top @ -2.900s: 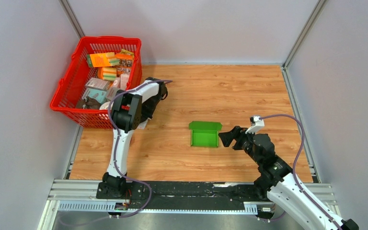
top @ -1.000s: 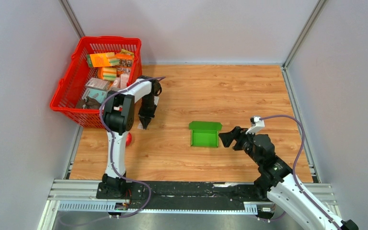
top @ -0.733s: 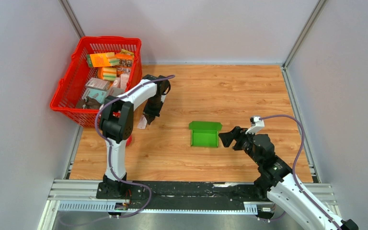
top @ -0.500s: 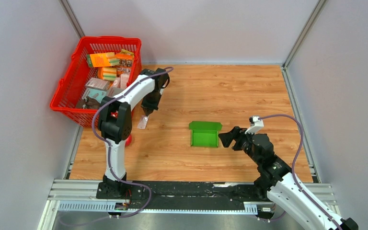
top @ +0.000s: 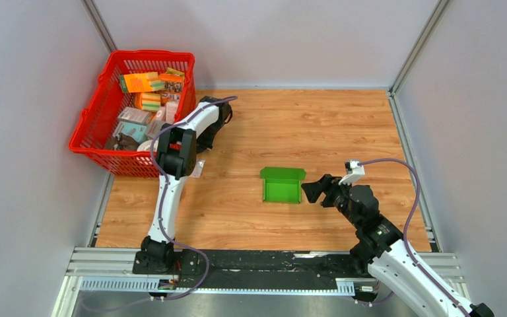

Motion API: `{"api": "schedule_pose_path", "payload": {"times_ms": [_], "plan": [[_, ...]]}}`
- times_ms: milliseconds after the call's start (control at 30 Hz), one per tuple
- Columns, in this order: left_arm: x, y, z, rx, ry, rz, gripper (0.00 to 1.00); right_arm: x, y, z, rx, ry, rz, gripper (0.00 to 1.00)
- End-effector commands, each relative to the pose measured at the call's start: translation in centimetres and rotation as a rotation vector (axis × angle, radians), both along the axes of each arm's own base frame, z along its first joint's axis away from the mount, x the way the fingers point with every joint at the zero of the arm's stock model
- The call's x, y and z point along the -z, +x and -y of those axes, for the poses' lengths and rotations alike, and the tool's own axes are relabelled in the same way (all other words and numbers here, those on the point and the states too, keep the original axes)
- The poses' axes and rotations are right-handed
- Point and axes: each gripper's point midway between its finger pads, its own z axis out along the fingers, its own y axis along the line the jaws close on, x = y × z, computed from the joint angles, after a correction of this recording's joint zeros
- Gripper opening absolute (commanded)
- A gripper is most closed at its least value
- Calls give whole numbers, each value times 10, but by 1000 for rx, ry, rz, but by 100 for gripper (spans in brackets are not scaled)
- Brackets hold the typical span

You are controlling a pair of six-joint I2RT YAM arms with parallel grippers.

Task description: Fold the paper box

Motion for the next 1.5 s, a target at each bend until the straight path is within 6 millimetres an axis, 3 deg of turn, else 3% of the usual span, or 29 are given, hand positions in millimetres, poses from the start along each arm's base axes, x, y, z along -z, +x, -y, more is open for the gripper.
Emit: {"api": "schedule_pose_path", "payload": {"times_ms": [0, 267, 500, 700, 733, 933, 1067, 1200, 1333, 1367, 1433, 1467], "plan": [[-31, -51, -8, 66, 68, -256, 0, -9, 3, 0, 9, 20, 39, 77], [-31, -93, -3, 128, 80, -407, 0, -12, 4, -1, 8, 27, 47, 77], [-19, -131, 60, 226, -159, -465, 0, -11, 3, -1, 7, 31, 44, 77], [-17, -148, 105, 272, -336, -414, 0, -12, 1, 2, 13, 30, 49, 77], [-24, -140, 113, 275, -379, -326, 0, -13, 1, 2, 15, 34, 52, 77], [-53, -105, 99, 144, -380, 17, 8, -12, 1, 2, 13, 28, 52, 77], [-51, -97, 91, 8, -428, 142, 29, -12, 1, 2, 12, 31, 56, 77], [-46, -80, 94, -181, -571, 268, 31, -12, 1, 2, 10, 32, 59, 77], [-51, -64, 84, -345, -524, 435, 32, -14, 1, 2, 9, 31, 63, 77], [-53, -60, 82, -365, -514, 457, 39, -14, 1, 2, 10, 32, 62, 77], [-50, -58, 83, -408, -509, 458, 64, -13, 0, 1, 5, 33, 61, 77], [-51, -56, 84, -421, -511, 464, 65, -12, 0, 2, 5, 32, 59, 77]]}}
